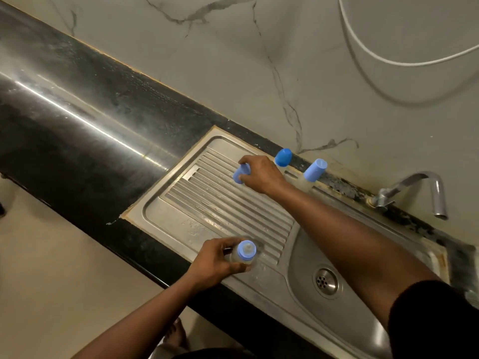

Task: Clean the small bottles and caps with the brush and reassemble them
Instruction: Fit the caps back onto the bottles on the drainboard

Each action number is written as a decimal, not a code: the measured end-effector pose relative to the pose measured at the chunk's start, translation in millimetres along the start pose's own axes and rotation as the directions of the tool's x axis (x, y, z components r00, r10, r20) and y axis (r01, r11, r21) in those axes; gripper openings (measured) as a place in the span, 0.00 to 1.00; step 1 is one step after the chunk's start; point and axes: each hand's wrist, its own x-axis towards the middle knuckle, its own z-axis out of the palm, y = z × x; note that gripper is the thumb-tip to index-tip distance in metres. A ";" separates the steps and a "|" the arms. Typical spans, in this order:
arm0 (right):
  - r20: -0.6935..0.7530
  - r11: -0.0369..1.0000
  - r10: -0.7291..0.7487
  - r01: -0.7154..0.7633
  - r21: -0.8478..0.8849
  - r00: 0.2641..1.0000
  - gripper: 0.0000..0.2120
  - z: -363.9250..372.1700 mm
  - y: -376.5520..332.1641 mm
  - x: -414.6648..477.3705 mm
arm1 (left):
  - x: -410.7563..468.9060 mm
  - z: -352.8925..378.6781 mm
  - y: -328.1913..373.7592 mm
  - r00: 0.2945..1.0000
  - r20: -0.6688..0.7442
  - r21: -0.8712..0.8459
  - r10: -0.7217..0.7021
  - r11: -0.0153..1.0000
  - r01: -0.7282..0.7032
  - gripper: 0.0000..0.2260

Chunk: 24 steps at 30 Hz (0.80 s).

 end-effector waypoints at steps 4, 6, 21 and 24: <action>0.002 0.975 -0.070 0.068 0.213 0.998 0.16 -35.6 -6.0 -55.8 | -0.4 0.3 2.2 1.000 0.005 -0.001 -0.006 1.000 0.006 0.25; 0.039 0.967 -0.132 0.120 0.223 0.990 0.18 -48.7 -9.6 -89.2 | -0.7 0.5 3.0 1.000 0.005 -0.006 -0.016 1.000 0.016 0.25; 0.243 0.954 -0.276 0.296 -0.047 0.930 0.05 -20.0 -21.6 -177.5 | -0.4 -0.4 5.6 0.999 0.040 0.039 -0.023 0.999 0.022 0.23; 0.239 0.961 -0.256 0.272 -0.038 0.937 0.02 -12.2 -21.1 -178.5 | -0.9 0.3 4.2 0.999 0.043 0.029 -0.021 0.999 0.020 0.23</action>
